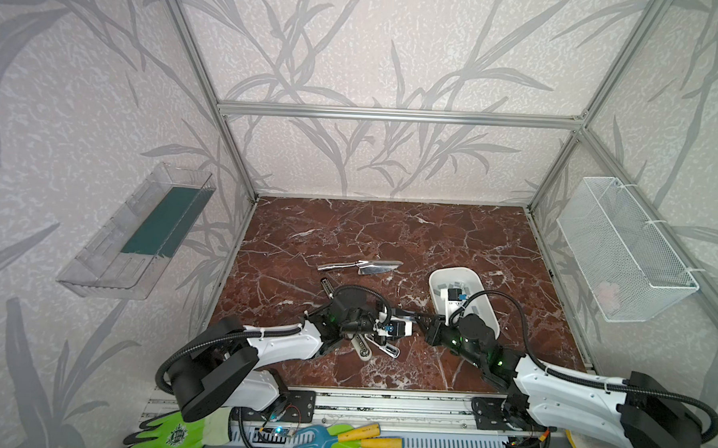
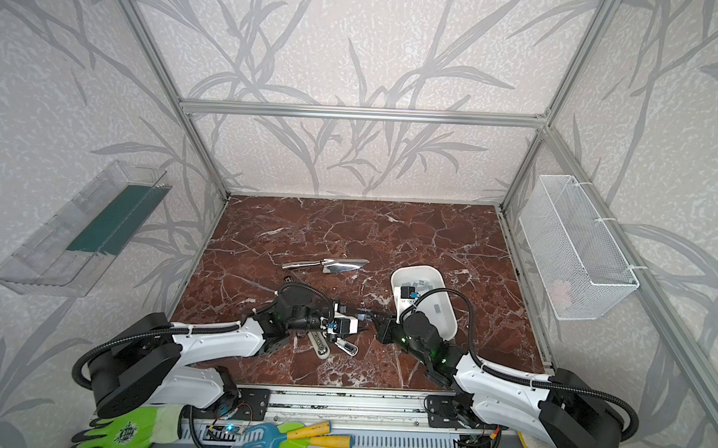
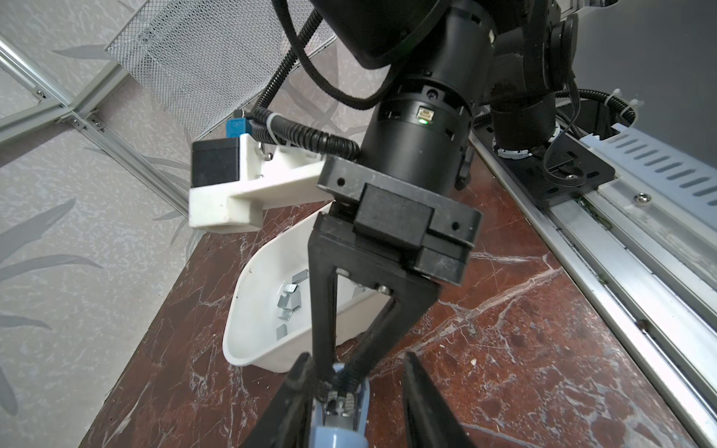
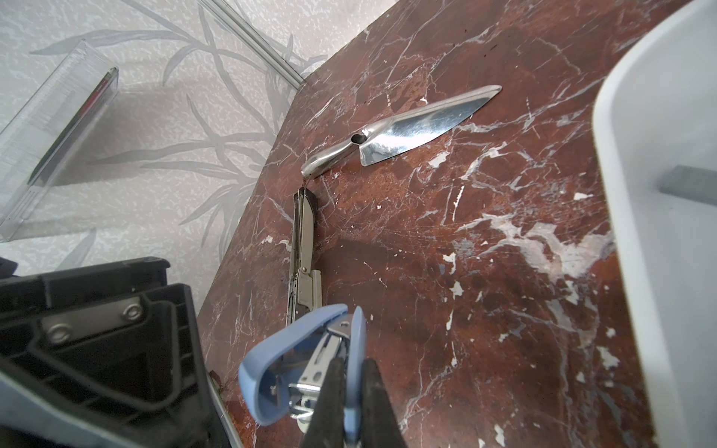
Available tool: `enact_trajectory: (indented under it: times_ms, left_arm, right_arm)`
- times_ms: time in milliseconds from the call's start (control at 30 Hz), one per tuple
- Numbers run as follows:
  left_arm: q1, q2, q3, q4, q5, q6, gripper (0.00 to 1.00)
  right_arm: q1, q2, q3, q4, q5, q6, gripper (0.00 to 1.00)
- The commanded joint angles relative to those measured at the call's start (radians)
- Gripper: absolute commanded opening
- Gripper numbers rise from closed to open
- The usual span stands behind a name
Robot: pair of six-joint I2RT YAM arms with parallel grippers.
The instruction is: Load the staples into the stapler
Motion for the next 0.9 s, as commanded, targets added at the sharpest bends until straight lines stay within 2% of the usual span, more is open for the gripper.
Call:
enact_trajectory:
  times_ms: [0, 67, 133, 267, 367, 600, 733, 800, 867]
  left_arm:
    - [-0.013, 0.035, 0.041, 0.016, -0.071, -0.005, 0.39]
    - [-0.017, 0.056, 0.058, -0.022, -0.126, 0.013, 0.36]
    - [-0.019, 0.072, 0.076, -0.074, -0.195, 0.033, 0.29]
    - [-0.02, 0.08, 0.092, -0.153, -0.305, 0.063, 0.05]
    - [-0.017, 0.056, 0.068, -0.148, -0.344, 0.07, 0.0]
    - [-0.013, 0.074, 0.045, -0.129, -0.365, 0.078, 0.0]
    - [-0.014, 0.062, 0.04, -0.129, -0.386, 0.072, 0.19]
    - [-0.012, 0.011, 0.04, -0.165, -0.375, 0.075, 0.28]
    - [-0.01, -0.052, 0.041, -0.21, -0.37, 0.082, 0.33]
  right_arm:
    - [-0.001, -0.011, 0.015, 0.042, -0.005, -0.014, 0.0]
    - [-0.002, -0.023, 0.011, 0.037, -0.002, -0.014, 0.0]
    - [-0.001, -0.041, 0.011, 0.018, 0.004, -0.017, 0.0]
    - [-0.001, -0.077, 0.0, -0.01, 0.024, -0.021, 0.0]
    - [-0.002, -0.086, -0.002, -0.031, 0.035, -0.022, 0.0]
    - [-0.001, -0.094, -0.009, -0.02, 0.037, -0.017, 0.0]
    - [-0.001, -0.095, -0.001, -0.038, 0.041, -0.023, 0.0]
    - [-0.001, -0.088, 0.001, -0.038, 0.042, -0.022, 0.0]
    - [-0.002, -0.085, 0.001, -0.041, 0.05, -0.023, 0.0]
